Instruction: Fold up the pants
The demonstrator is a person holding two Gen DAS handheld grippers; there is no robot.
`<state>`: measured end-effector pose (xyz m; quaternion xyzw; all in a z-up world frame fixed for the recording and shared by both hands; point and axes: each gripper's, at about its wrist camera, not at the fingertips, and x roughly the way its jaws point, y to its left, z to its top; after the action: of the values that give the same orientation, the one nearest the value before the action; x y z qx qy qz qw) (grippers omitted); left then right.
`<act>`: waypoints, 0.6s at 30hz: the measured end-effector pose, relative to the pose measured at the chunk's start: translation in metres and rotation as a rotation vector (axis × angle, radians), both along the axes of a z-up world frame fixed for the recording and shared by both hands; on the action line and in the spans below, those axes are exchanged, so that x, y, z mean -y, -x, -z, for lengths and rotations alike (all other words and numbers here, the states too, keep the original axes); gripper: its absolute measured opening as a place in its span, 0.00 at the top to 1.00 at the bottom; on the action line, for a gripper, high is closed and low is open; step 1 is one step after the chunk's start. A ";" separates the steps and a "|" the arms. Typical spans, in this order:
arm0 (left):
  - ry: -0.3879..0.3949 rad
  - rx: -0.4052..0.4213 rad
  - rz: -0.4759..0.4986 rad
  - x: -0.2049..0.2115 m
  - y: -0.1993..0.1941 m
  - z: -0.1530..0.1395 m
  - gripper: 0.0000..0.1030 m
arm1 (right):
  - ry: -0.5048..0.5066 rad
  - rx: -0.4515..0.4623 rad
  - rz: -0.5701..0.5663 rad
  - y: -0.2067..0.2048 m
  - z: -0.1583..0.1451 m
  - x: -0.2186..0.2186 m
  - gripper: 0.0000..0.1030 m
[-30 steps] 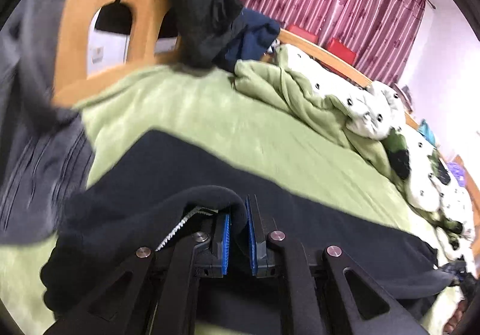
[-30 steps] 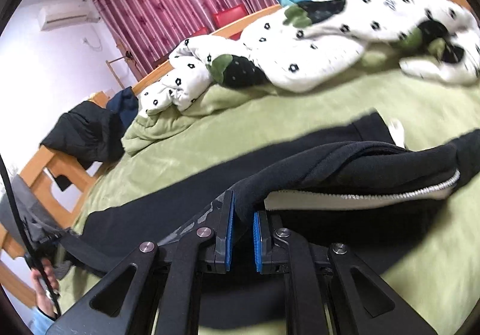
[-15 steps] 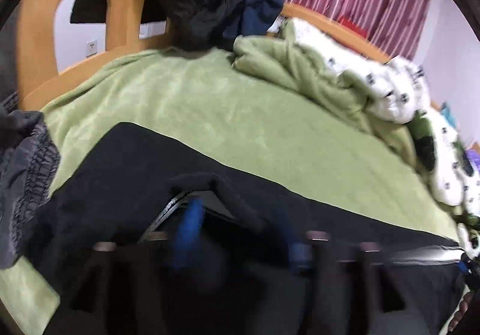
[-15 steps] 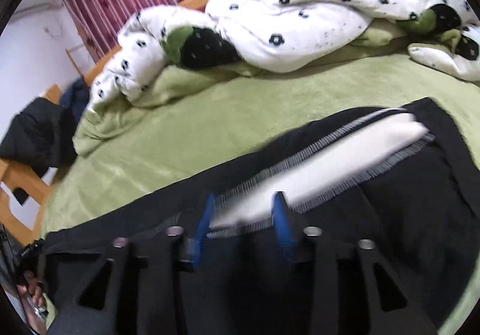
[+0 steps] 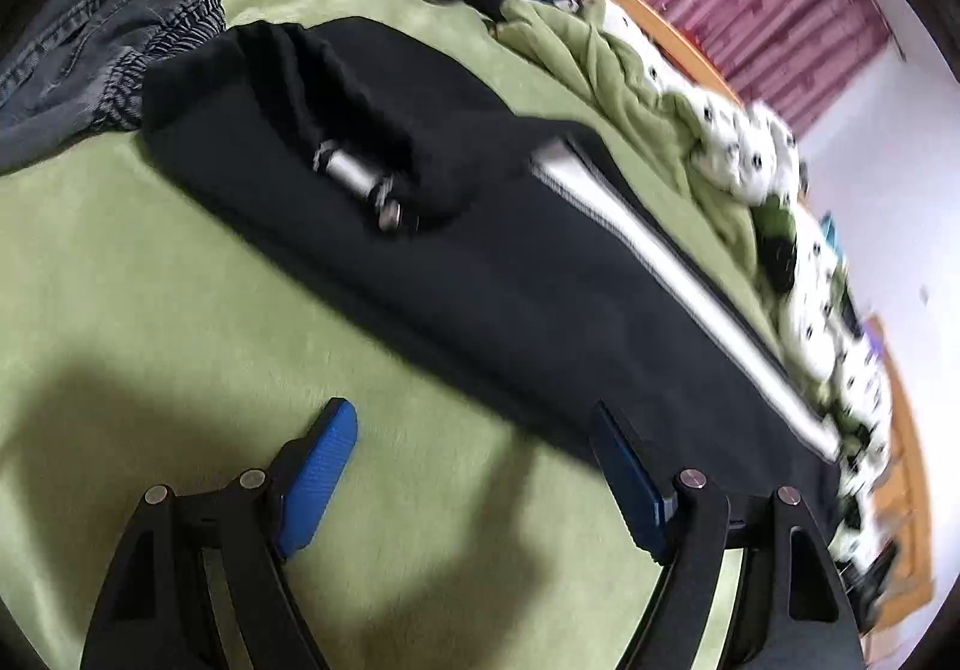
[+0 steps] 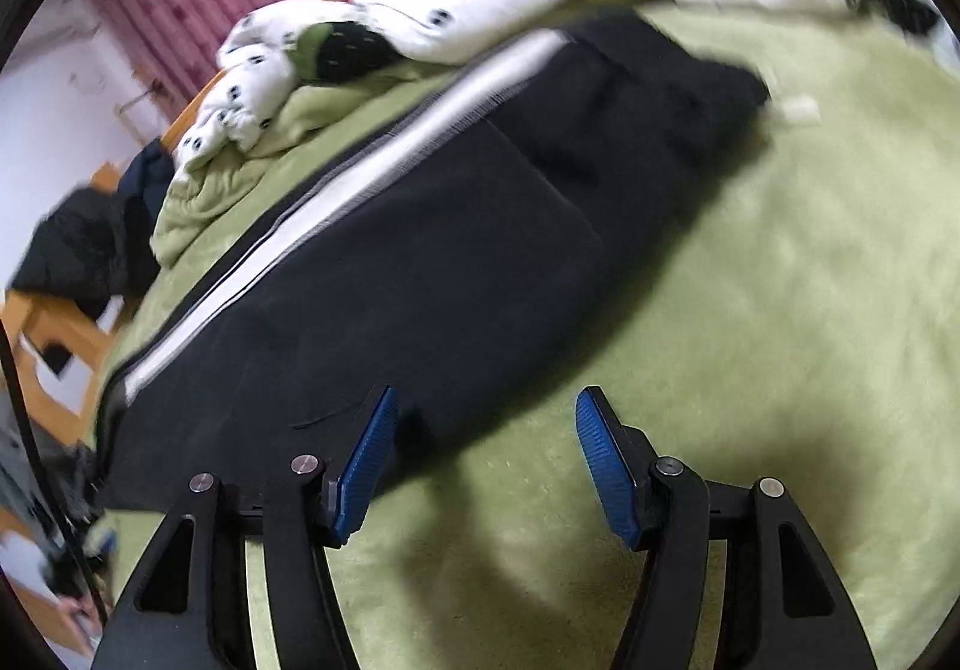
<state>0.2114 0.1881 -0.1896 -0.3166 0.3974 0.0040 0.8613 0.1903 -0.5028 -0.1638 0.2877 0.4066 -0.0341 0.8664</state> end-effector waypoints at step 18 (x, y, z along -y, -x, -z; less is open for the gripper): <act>-0.149 -0.026 0.018 0.020 -0.002 -0.033 0.90 | -0.047 0.128 0.092 -0.004 -0.039 0.030 0.89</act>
<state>0.2134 0.1679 -0.1568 -0.2480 0.4101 0.0301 0.8772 0.1945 -0.5331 -0.1244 0.3280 0.3372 -0.0460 0.8812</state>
